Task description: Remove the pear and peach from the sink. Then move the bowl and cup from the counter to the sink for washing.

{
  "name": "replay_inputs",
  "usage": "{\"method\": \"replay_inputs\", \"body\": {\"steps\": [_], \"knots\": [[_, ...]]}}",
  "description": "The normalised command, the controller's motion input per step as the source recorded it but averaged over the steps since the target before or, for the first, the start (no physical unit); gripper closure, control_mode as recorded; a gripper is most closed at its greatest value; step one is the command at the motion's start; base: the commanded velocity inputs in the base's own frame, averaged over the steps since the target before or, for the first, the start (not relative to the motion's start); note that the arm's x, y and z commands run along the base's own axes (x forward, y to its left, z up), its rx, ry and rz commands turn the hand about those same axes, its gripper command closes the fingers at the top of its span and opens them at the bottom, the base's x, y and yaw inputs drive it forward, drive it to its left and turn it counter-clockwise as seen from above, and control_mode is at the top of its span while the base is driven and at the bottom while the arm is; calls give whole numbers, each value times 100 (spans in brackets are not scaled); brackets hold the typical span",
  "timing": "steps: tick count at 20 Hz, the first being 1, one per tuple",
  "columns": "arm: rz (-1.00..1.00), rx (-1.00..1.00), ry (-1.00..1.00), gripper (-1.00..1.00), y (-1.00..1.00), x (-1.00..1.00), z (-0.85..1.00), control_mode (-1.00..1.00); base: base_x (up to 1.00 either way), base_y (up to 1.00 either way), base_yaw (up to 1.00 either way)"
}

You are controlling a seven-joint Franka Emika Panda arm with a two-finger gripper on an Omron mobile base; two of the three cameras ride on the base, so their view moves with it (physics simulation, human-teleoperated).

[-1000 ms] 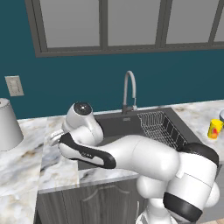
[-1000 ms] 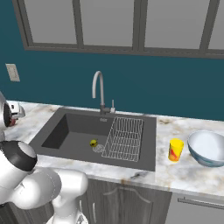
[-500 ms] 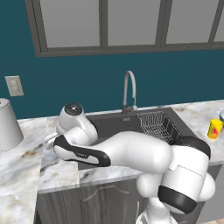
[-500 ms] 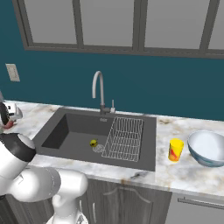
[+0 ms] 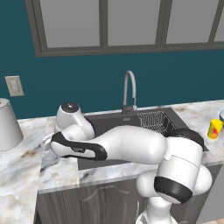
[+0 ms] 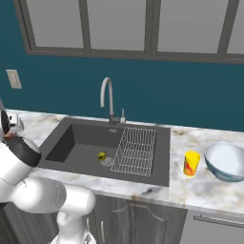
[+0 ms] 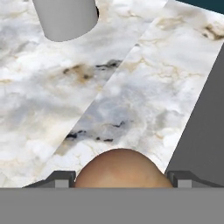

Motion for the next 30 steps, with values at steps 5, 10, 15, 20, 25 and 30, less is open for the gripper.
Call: {"method": "replay_inputs", "body": {"steps": [5,10,15,20,25,30], "knots": [[0,-2,3,100,8,0,-16,-100,0,0,0],[0,-3,3,100,8,0,-17,-100,0,0,0],[0,-3,8,100,9,0,-19,-100,0,0,0],[0,-3,9,100,6,0,-19,-100,0,0,0],[0,-5,7,100,8,0,-20,-100,0,0,0],[0,-8,3,100,8,0,-21,-100,0,0,0]]}}
